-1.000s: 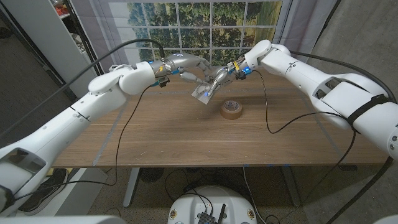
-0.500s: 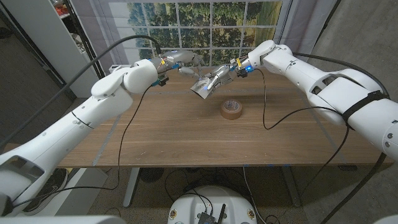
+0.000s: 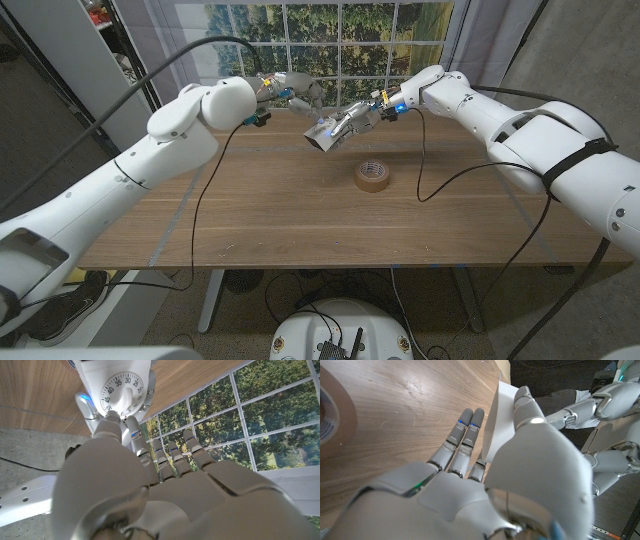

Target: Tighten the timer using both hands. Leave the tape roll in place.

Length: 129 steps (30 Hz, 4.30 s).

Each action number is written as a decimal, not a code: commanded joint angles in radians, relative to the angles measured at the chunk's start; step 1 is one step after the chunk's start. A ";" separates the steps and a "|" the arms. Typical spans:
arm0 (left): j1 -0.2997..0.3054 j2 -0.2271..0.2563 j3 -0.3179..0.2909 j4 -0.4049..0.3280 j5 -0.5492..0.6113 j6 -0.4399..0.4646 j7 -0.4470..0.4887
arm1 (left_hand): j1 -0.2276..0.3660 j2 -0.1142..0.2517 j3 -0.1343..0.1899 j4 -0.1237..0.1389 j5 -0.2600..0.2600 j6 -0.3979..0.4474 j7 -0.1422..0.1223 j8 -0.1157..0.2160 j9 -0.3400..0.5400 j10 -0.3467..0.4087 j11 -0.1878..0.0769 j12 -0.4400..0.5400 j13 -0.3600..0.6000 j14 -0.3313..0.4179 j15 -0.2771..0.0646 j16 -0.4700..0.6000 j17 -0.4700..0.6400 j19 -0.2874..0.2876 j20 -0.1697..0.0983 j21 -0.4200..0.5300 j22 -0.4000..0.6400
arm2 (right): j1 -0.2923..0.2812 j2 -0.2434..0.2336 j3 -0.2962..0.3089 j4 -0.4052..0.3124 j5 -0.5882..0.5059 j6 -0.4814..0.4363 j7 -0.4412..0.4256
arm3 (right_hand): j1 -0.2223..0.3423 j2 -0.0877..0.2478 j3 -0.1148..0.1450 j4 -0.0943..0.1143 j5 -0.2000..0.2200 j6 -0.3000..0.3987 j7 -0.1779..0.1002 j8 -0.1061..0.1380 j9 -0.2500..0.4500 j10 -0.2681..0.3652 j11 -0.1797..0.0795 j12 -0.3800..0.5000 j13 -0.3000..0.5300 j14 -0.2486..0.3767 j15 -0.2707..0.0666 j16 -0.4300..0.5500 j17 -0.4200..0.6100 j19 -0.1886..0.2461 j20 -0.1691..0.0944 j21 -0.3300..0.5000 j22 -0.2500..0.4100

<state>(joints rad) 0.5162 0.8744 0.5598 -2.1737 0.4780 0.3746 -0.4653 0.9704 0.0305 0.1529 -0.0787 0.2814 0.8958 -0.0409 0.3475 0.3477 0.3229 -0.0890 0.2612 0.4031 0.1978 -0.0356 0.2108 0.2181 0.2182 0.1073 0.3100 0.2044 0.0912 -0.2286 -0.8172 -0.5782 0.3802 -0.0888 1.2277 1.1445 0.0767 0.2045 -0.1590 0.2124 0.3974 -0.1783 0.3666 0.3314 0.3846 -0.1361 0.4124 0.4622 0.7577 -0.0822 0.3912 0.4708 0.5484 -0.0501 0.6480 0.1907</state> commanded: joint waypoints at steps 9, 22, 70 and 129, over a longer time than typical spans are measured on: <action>-0.098 -0.009 0.075 0.018 0.064 0.032 -0.066 | 0.012 0.002 -0.010 0.001 0.009 -0.016 0.006 -0.019 -0.008 -0.005 0.000 -0.009 -0.007 -0.003 -0.017 -0.001 0.003 -0.006 0.000 -0.007 0.003 | -0.010 -0.001 0.028 -0.004 0.026 -0.061 0.037 | -0.070 0.066 0.030 0.025 0.004 0.109 -0.026 0.000 0.004 0.126 0.042 0.082 0.099 0.012 -0.143 -0.004 0.006 -0.002 -0.023 0.011 0.002; -0.115 -0.018 0.085 0.045 0.033 0.017 -0.100 | 0.014 0.009 -0.017 0.003 0.012 -0.017 0.003 -0.031 -0.015 -0.016 0.004 -0.015 -0.013 -0.007 -0.015 -0.002 0.003 -0.004 0.000 -0.007 0.003 | -0.039 -0.038 0.036 -0.081 0.050 -0.106 0.022 | -0.075 0.067 0.031 0.025 0.004 0.113 -0.019 -0.002 0.004 0.128 0.039 0.080 0.100 0.015 -0.143 -0.006 0.008 -0.003 -0.023 0.015 0.001; -0.323 -0.060 0.185 0.221 -0.065 -0.142 -0.364 | 0.107 0.099 0.009 -0.022 0.022 -0.081 -0.043 -0.107 -0.051 -0.099 0.030 -0.045 -0.041 -0.061 0.011 -0.014 0.004 -0.028 0.026 -0.012 0.008 | 0.027 0.035 0.051 0.138 0.025 -0.011 0.060 | -0.084 0.070 0.038 0.022 0.005 0.132 -0.012 -0.007 0.007 0.134 0.043 0.071 0.106 0.012 -0.144 -0.018 0.014 -0.010 -0.021 0.029 0.000; -0.343 -0.076 0.182 0.251 -0.159 -0.188 -0.388 | 0.061 0.129 -0.019 0.025 -0.020 -0.080 -0.009 -0.120 -0.051 -0.090 0.030 -0.027 -0.063 -0.049 0.007 0.004 0.008 -0.019 0.020 0.004 0.015 | -0.059 -0.062 0.044 -0.079 0.064 -0.066 0.062 | -0.027 0.071 0.061 0.007 0.006 0.168 -0.006 -0.016 0.011 0.163 0.041 0.062 0.123 -0.004 -0.152 -0.027 0.030 -0.038 -0.064 0.045 -0.002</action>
<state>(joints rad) 0.1737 0.8057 0.7445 -1.9283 0.3418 0.2008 -0.8577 1.0318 0.1579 0.1285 -0.0564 0.2620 0.8029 -0.0501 0.2200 0.2962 0.2222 -0.0601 0.2295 0.3384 0.1414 -0.0287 0.2073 0.2210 0.1948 0.1230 0.3072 0.2164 0.0489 -0.2707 -0.7745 -0.6136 0.4371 -0.1368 1.2942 1.1287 0.0609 0.2306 -0.1850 0.2151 0.4325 -0.1421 0.3447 0.3341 0.4294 -0.0914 0.4124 0.4622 0.7612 -0.0820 0.3680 0.4987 0.5180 -0.0484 0.6882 0.1861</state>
